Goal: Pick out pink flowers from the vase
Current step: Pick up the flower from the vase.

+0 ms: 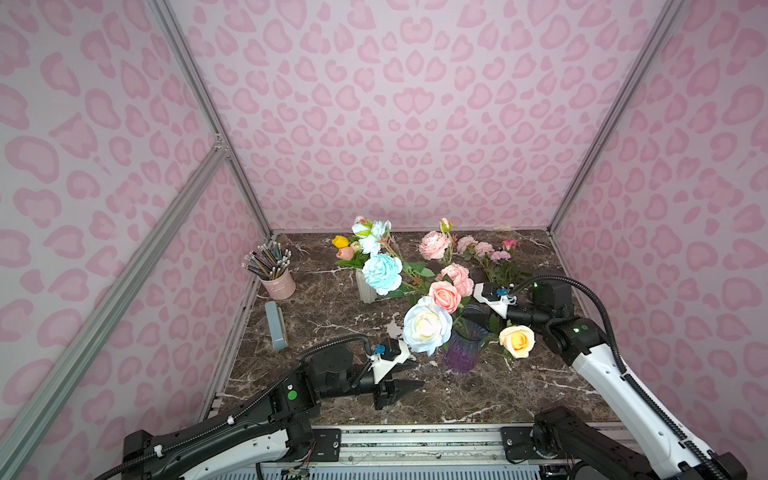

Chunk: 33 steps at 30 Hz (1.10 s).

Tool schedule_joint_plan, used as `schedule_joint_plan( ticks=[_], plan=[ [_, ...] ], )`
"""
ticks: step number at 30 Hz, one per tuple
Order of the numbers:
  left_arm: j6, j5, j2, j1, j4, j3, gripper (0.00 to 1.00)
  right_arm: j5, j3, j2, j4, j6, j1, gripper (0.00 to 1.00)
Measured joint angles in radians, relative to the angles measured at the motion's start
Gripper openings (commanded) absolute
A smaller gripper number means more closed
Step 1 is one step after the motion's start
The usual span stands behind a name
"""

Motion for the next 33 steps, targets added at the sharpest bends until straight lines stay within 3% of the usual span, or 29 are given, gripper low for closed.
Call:
schedule_joint_plan(
  ticks=[7, 16, 26, 33],
  plan=[
    [0.0, 0.0, 0.001, 0.0, 0.0, 0.0, 0.46, 0.0, -0.019, 0.013, 0.024, 0.01, 0.008, 0.3],
    [0.006, 0.0, 0.0, 0.001, 0.0, 0.0, 0.46, -0.013, -0.037, 0.009, 0.047, 0.027, 0.013, 0.04],
    [0.006, 0.0, 0.001, 0.002, 0.0, 0.0, 0.46, -0.023, -0.067, -0.074, 0.067, 0.056, 0.004, 0.0],
    [0.006, -0.001, 0.0, 0.002, 0.0, 0.0, 0.46, -0.033, -0.081, -0.154, 0.158, 0.129, -0.065, 0.0]
  ],
)
